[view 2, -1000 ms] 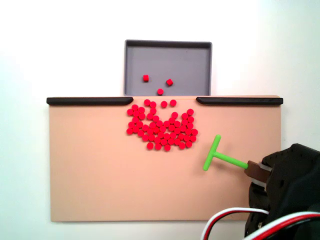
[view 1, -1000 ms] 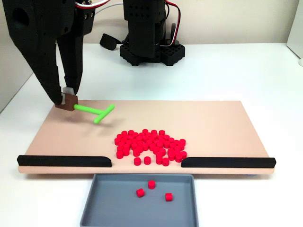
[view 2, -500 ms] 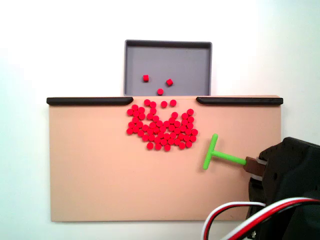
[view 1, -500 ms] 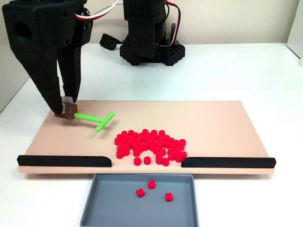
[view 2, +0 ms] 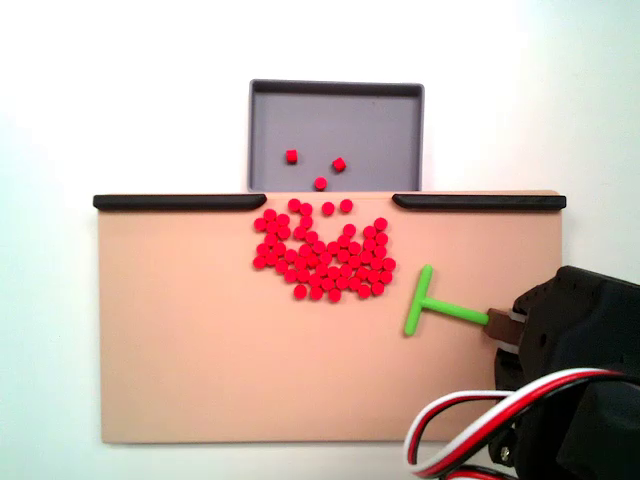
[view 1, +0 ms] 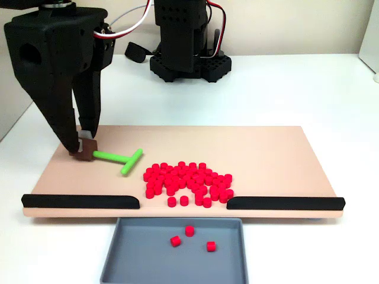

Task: Gather the right side granules

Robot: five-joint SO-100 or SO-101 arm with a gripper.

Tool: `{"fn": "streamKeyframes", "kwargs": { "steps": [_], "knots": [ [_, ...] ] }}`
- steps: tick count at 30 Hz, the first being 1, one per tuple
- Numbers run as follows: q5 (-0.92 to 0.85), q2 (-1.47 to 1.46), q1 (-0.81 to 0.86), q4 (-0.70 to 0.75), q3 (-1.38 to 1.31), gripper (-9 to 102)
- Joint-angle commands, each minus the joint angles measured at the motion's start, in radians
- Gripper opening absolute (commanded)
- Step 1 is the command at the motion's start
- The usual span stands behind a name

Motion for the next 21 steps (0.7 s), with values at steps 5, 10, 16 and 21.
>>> {"fn": "streamKeyframes", "kwargs": {
  "steps": [5,10,16,21],
  "knots": [
    [0.009,0.009,-0.003,-0.003,-0.031,0],
    [0.034,-0.011,-0.014,-0.003,-0.055,0],
    [0.054,-0.011,-0.025,-0.003,-0.063,0],
    [0.069,-0.021,-0.035,0.0,-0.075,0]
  ]
}}
